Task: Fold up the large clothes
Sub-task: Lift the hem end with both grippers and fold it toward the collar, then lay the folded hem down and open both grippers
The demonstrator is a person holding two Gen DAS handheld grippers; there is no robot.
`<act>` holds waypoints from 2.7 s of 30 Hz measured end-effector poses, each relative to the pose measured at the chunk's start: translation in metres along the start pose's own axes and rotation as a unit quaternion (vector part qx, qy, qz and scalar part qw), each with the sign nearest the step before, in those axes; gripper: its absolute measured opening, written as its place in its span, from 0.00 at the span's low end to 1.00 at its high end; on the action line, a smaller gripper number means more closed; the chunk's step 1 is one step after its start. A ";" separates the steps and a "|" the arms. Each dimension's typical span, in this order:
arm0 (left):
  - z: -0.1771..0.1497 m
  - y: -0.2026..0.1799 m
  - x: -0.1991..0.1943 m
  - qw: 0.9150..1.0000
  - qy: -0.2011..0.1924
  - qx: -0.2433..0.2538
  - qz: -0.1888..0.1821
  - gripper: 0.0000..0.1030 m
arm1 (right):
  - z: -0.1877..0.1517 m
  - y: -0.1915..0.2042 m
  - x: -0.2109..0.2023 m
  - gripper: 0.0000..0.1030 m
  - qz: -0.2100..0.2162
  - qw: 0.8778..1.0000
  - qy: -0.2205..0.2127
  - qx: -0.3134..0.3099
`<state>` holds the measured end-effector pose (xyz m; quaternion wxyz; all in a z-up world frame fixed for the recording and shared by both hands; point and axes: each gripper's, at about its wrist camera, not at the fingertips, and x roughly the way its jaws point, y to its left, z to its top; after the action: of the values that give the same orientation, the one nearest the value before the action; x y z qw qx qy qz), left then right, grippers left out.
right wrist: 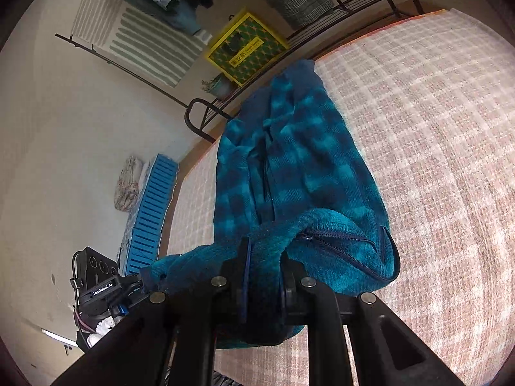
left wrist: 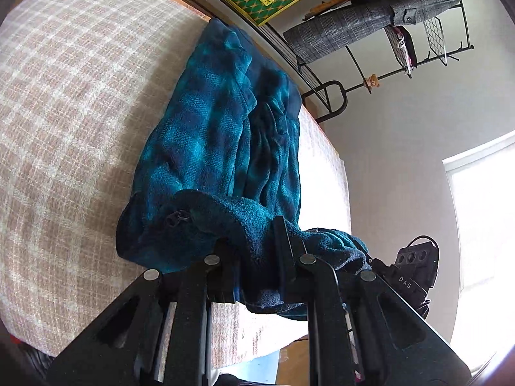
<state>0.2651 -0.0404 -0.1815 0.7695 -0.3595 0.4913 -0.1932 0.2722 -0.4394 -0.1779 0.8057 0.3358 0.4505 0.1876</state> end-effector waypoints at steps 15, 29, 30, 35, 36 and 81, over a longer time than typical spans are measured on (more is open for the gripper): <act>0.065 0.037 0.103 0.997 0.037 -0.049 0.048 0.14 | 0.054 -0.068 0.088 0.13 -0.005 0.996 0.041 0.082; 0.082 0.021 0.078 0.997 0.039 -0.058 -0.013 0.54 | 0.059 -0.086 0.051 0.77 0.088 0.989 0.009 0.122; 0.083 0.018 0.073 0.998 0.030 -0.049 -0.009 0.55 | 0.061 -0.085 0.046 0.76 0.088 0.989 0.004 0.118; 0.089 0.011 0.046 1.000 -0.015 0.000 0.024 0.59 | 0.060 -0.055 0.028 0.50 0.070 0.997 0.005 0.027; 0.090 0.011 0.041 0.999 -0.020 0.009 0.029 0.59 | 0.056 -0.044 0.028 0.46 0.060 0.998 0.013 -0.004; 0.035 -0.025 0.149 0.931 0.018 0.300 0.206 0.28 | 0.036 0.027 0.140 0.32 -0.242 0.926 0.024 -0.289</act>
<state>0.3637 -0.1415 -0.2462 0.8554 0.0008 0.4874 -0.1752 0.3762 -0.3491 -0.2298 0.8778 -0.0358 0.4632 0.1171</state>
